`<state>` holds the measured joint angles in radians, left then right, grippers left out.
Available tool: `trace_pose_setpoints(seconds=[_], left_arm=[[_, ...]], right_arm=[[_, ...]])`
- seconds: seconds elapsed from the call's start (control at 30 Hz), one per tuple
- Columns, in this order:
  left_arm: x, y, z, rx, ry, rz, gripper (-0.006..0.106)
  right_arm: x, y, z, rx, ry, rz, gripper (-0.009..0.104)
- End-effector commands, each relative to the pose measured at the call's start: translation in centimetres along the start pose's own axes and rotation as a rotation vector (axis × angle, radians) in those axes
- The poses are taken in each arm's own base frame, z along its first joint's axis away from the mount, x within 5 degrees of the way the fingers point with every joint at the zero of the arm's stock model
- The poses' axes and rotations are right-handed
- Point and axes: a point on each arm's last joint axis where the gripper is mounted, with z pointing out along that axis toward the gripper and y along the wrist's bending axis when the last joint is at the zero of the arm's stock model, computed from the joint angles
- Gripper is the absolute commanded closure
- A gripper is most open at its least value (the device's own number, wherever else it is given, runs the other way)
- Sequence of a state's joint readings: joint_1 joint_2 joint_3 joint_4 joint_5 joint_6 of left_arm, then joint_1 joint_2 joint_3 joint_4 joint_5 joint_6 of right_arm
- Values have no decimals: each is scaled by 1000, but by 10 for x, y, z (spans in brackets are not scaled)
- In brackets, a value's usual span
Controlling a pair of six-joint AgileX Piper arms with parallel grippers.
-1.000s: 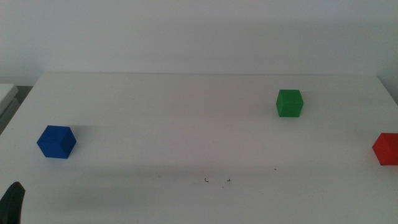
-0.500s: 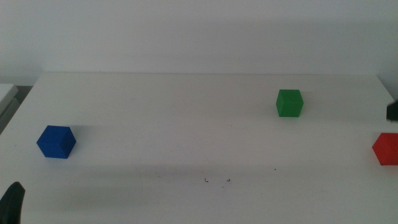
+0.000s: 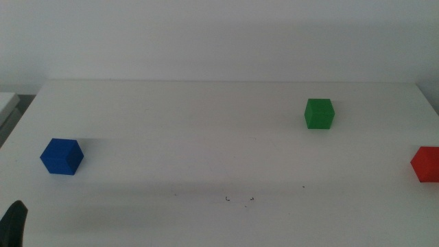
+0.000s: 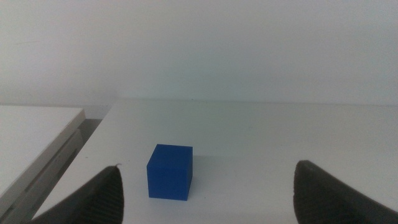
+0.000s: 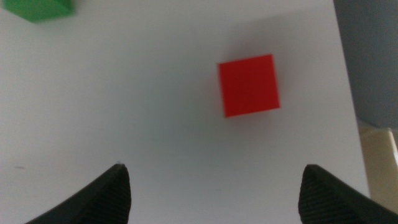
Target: Stack red cubes first, then green, then blue cubes in a specific spot.
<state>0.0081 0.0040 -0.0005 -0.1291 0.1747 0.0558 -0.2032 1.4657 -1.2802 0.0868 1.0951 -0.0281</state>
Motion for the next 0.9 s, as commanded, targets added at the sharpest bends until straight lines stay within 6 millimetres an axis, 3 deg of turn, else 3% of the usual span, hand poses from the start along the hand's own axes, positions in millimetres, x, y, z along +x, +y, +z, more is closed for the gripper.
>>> trace_pose_setpoints(seconds=[0.0,0.3,0.47,0.87], left_arm=[[-1,0,0,6,-17,1,7],[-1,0,0,6,-17,1,7],[-1,0,0,6,-17,1,7],[-1,0,0,6,-17,1,7]], right_arm=[[-6,-11,15,18,34,-28,4],[-19,-26,83,63,142,-84,4],[-24,-31,112,66,159,-81,4],[-34,-34,144,73,80,-82,5]])
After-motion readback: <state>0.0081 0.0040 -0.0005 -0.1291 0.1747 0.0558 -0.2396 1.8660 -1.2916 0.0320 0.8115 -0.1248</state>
